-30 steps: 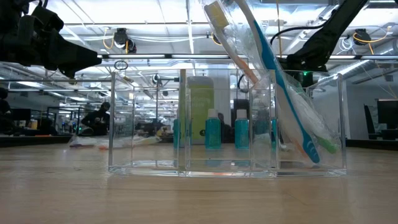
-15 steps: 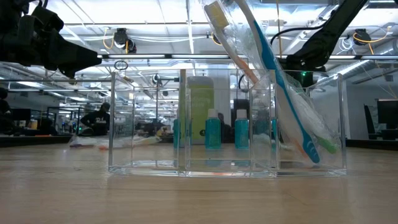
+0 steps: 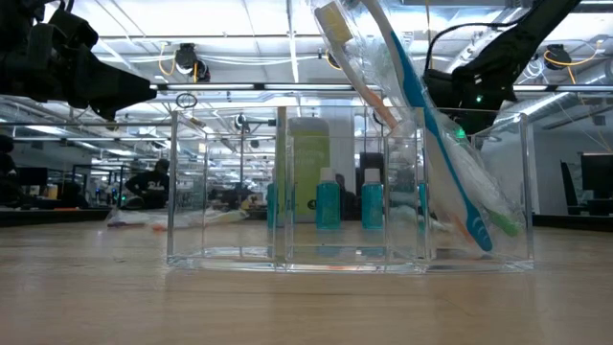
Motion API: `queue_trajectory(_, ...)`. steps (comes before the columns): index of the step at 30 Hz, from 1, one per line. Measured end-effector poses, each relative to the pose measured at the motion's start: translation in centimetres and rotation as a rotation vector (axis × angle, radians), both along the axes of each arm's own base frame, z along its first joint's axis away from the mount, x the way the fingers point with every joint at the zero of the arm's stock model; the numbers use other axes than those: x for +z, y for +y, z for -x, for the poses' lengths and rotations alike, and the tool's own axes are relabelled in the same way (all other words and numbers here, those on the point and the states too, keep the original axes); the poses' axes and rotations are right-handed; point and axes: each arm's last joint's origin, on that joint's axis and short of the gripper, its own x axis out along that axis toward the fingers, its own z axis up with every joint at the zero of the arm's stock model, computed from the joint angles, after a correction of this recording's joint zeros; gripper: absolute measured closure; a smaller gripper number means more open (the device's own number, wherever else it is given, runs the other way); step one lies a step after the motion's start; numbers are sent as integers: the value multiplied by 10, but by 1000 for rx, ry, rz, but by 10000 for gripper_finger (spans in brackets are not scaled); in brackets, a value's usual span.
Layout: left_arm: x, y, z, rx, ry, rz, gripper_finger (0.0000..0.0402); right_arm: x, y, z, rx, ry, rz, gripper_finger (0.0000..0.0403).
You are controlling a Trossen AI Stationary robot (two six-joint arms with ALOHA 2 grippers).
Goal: Pick & Place toothbrushing station
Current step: Put the orange toothbrush into the transparent organizer
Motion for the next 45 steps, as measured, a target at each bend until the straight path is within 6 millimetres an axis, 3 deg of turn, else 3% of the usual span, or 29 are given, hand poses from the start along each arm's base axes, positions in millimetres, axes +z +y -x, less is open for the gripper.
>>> queue_trajectory(7,0,0,0,0,0,0,236,30,15,13,17,-81,45,393)
queue_trajectory(12,0,0,0,0,0,0,236,40,45,22,126,-166,65,394)
queue_trajectory(21,0,0,0,0,0,0,236,35,110,34,396,-299,39,395)
queue_trajectory(28,0,0,0,0,0,0,236,34,134,43,511,-486,43,395)
queue_trajectory(36,0,0,0,0,0,0,236,18,162,48,669,-783,31,395)
queue_trajectory(42,0,0,0,0,0,0,236,20,187,53,813,-1048,50,395)
queue_trajectory(45,0,0,0,0,0,0,236,21,199,55,839,-1093,59,395)
